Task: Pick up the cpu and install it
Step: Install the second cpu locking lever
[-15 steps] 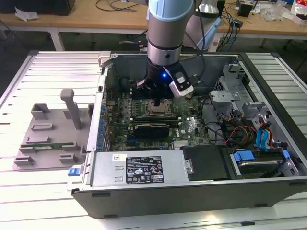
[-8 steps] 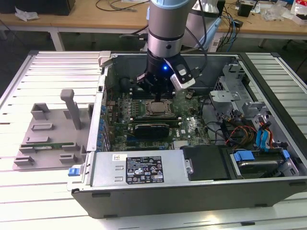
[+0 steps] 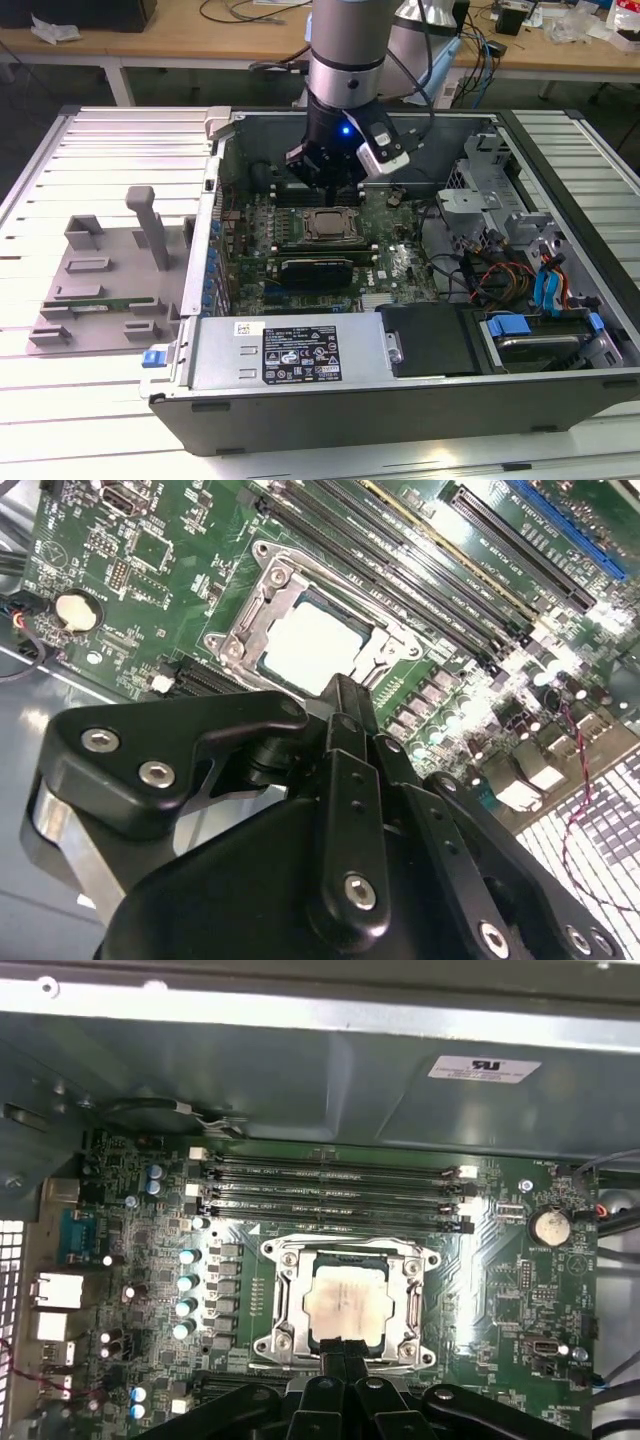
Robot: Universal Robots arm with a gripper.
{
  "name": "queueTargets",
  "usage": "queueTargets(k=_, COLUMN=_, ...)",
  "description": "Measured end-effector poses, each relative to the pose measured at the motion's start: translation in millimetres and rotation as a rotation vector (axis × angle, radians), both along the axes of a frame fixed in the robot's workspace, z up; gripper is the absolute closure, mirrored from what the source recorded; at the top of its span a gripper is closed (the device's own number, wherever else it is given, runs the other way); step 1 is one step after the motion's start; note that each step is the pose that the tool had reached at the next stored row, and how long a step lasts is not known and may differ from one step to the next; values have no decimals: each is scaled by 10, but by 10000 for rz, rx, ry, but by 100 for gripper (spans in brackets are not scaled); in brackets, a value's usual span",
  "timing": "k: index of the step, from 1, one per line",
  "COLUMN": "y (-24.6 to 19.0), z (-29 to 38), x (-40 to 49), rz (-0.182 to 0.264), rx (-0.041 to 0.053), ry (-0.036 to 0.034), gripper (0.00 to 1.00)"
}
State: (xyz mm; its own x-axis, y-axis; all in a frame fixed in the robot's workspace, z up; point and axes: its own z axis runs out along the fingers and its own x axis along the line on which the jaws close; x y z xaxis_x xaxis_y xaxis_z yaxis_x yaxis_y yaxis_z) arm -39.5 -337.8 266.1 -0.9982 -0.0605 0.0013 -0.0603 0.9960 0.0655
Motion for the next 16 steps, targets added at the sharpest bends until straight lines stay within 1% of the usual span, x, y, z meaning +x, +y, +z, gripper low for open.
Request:
queueTargets(k=1, y=7, z=29, x=0, rz=0, rx=-34, ry=-1, gripper=89)
queueTargets(k=3, y=12, z=74, x=0, rz=0, rx=-70, ry=0, gripper=89)
queueTargets(k=6, y=14, z=158, x=0, rz=0, rx=-102, ry=0, gripper=89)
queueTargets(k=10, y=16, z=219, x=0, rz=-1, rx=-128, ry=-1, gripper=89)
queueTargets(k=13, y=18, z=311, x=0, rz=-1, rx=-150, ry=0, gripper=89)
queueTargets(k=16, y=18, z=314, x=0, rz=0, rx=-150, ry=0, gripper=89)
